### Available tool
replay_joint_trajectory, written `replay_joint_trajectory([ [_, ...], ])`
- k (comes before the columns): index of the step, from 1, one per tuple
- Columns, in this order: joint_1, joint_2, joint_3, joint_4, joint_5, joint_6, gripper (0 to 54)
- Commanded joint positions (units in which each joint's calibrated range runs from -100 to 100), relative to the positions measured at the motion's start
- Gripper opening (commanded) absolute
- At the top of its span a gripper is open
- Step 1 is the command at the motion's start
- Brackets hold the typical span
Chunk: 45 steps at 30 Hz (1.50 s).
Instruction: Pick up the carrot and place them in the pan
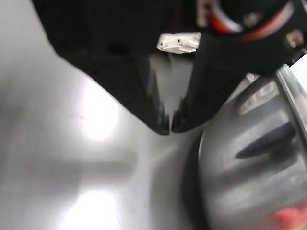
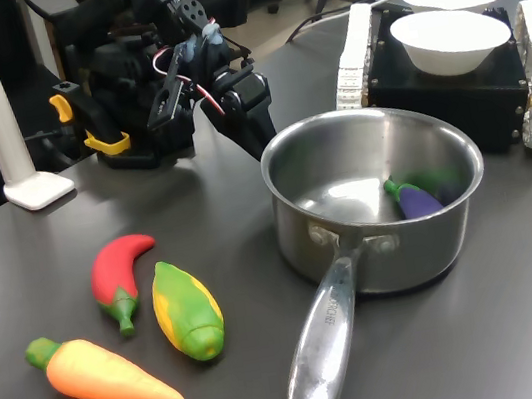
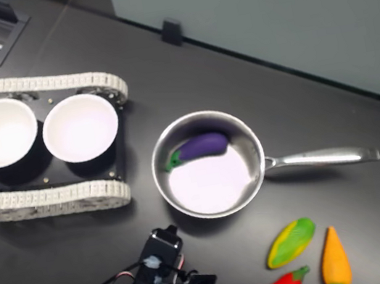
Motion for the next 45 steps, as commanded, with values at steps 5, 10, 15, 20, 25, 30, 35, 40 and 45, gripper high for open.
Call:
replay_joint_trajectory([
  [5,-4.3,-0.8,-0.8,-2.6,3.2,0.1,0.2],
  [10,-4.3,-0.8,-0.8,-2.6,3.3,0.1,0.2],
  [15,-4.3,-0.8,-0.8,-2.6,3.3,0.1,0.2],
  [20,-4.7,-0.8,-0.8,-2.6,3.4,0.0,0.2],
  [25,-5.5,-0.8,-0.8,-2.6,4.0,0.0,0.2],
  [30,-5.5,-0.8,-0.8,-2.6,4.1,0.0,0.2],
  [35,-5.5,-0.8,-0.8,-2.6,4.1,0.0,0.2],
  [40,-6.3,-0.8,-0.8,-2.6,4.6,0.0,0.2],
  [45,-6.3,-0.8,-0.8,-2.6,4.5,0.0,0.2],
])
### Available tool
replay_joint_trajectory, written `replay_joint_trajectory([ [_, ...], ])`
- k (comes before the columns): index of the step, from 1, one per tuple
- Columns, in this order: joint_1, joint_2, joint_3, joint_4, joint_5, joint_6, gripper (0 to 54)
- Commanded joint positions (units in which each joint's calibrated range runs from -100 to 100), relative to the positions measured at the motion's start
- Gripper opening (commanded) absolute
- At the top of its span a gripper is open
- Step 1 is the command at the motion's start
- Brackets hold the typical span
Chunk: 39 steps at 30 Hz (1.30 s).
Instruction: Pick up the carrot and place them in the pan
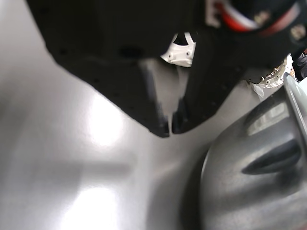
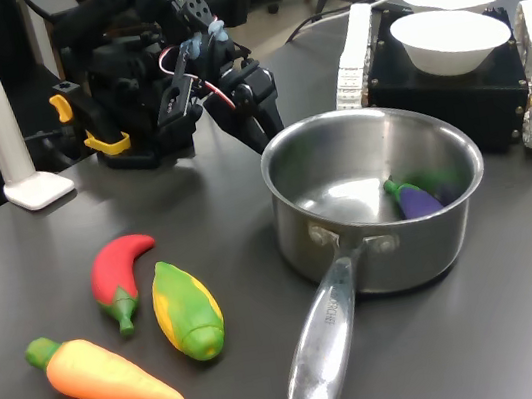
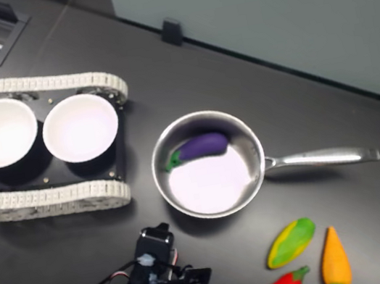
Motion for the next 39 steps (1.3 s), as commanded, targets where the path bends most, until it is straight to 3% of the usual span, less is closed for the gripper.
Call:
replay_joint_trajectory([
  [1,-1.0,-0.8,-0.8,-2.6,0.3,0.0,0.2],
  [11,0.5,-0.8,-1.2,-2.3,-0.1,0.0,0.1],
  [17,2.7,-0.8,-4.2,1.0,0.6,-0.1,0.1],
  [28,0.2,-0.8,-8.0,6.2,2.3,-0.1,0.1],
  [33,1.8,-0.2,-11.5,8.7,4.3,-3.0,0.1],
  [39,6.4,9.4,-19.6,9.0,6.4,-5.2,0.1],
])
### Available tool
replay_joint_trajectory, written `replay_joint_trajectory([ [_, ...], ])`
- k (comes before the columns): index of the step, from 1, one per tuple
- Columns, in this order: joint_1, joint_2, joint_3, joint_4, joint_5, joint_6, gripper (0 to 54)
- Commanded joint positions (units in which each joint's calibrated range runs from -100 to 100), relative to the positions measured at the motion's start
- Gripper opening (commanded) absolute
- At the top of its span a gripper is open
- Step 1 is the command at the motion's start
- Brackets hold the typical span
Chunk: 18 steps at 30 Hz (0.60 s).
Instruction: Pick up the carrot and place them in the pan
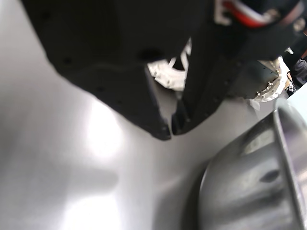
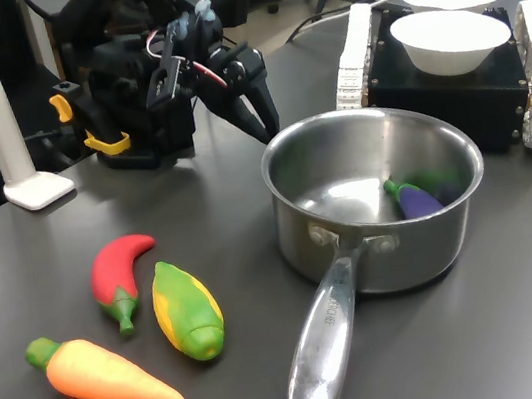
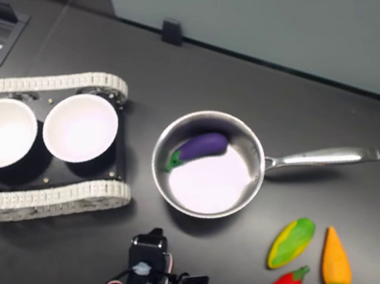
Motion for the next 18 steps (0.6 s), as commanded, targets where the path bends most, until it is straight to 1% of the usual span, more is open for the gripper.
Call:
replay_joint_trajectory([
  [1,4.3,7.8,-10.0,0.6,1.9,-1.8,0.1],
  [5,6.9,12.2,-13.6,0.6,3.2,-2.7,0.1],
  [10,8.2,17.1,-18.9,2.4,4.6,-3.2,0.1],
  [14,12.3,22.2,-25.6,5.2,5.7,-4.9,0.1],
  [18,15.9,25.6,-31.9,7.1,6.3,-5.6,0.1],
])
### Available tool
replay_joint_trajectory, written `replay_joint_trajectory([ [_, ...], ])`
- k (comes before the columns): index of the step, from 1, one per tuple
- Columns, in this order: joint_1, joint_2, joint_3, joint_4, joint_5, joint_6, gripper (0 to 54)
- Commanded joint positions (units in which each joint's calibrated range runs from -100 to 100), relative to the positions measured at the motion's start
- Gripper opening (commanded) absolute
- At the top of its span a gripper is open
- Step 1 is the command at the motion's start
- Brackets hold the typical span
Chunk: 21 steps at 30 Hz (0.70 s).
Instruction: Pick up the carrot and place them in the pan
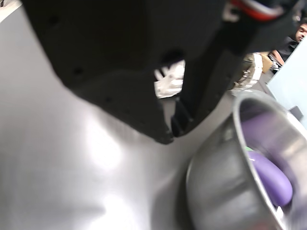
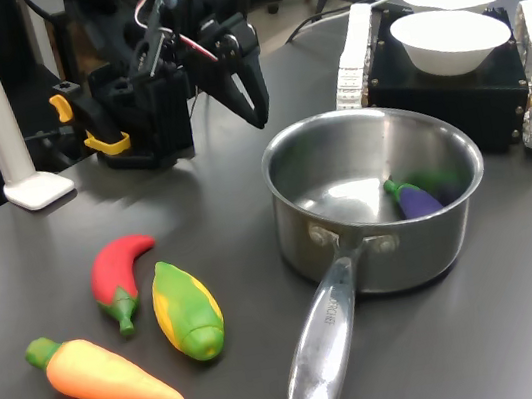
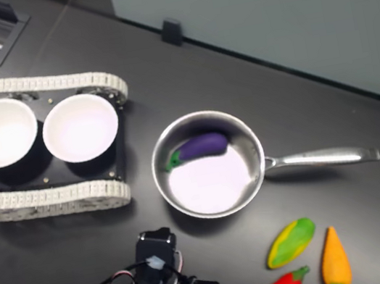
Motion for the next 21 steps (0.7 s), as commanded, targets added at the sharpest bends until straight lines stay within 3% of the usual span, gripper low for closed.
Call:
replay_joint_trajectory([
  [1,4.4,3.9,-10.7,2.4,1.2,-1.4,0.1],
  [8,10.2,8.9,-19.8,4.8,2.4,-3.3,0.1],
  [21,22.0,20.5,-37.6,4.8,3.7,-7.6,0.1],
])
